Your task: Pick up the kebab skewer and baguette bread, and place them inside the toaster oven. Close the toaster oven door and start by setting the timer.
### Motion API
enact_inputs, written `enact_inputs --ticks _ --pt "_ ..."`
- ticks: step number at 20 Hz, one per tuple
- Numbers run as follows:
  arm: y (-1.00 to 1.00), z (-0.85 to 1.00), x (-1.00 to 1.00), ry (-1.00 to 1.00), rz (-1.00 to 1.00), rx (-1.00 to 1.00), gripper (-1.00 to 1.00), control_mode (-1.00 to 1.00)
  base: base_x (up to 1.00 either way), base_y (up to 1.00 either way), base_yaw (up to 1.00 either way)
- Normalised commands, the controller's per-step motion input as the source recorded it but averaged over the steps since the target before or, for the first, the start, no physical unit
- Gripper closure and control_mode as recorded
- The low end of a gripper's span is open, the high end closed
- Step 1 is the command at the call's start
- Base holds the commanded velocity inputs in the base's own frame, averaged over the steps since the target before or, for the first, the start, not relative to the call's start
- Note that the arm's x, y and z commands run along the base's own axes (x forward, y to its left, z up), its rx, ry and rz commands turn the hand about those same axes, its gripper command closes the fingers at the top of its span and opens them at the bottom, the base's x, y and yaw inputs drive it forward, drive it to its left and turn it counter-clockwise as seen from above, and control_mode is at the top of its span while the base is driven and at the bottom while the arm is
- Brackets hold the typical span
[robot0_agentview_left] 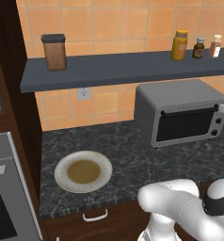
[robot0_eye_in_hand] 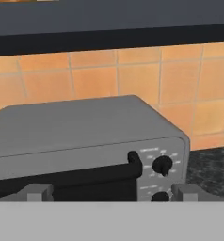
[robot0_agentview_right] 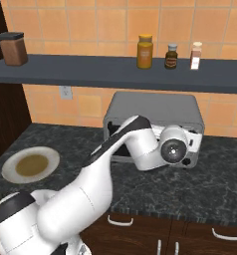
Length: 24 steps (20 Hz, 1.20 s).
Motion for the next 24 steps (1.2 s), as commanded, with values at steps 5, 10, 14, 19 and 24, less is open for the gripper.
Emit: enact_inputs --ticks 5,10,14,19,24 --pt "-0.28 -0.3 -0.49 -0.09 -0.01 0.0 -1.0 -1.0 0.0 0.0 0.0" --pt "-0.07 -0.3 -0.12 -0.06 0.0 0.0 -1.0 -1.0 0.0 0.0 0.0" --pt "-0.08 -0.39 0.0 -0.05 0.0 -0.07 -1.0 -1.0 0.0 0.0 0.0" --pt "-0.33 -0.42 -0.01 -0.03 0.03 -0.05 -1.0 -1.0 0.0 0.0 0.0" --pt "-0.28 -0.39 0.0 -0.03 0.04 0.0 -1.0 -1.0 0.0 0.0 0.0"
